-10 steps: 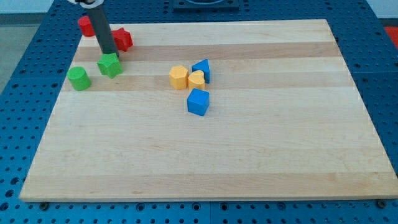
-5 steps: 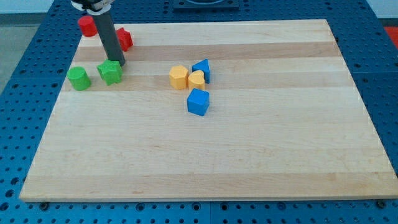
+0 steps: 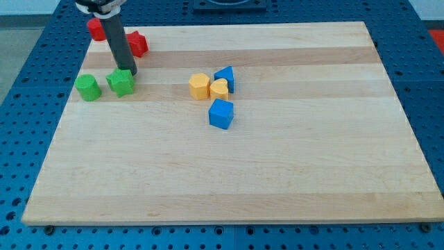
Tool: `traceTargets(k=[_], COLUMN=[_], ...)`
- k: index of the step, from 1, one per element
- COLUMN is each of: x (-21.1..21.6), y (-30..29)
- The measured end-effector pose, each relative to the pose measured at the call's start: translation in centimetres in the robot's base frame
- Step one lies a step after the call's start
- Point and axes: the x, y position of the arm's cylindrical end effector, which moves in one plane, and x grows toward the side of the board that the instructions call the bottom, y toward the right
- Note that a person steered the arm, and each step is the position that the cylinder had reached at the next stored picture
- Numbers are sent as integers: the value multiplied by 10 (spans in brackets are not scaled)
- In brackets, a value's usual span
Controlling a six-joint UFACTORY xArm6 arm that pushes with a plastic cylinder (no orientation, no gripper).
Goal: Place the green star right to the green circle
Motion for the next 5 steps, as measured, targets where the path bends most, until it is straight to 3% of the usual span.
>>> traceTargets(k=[5], x=[18], y=[-27])
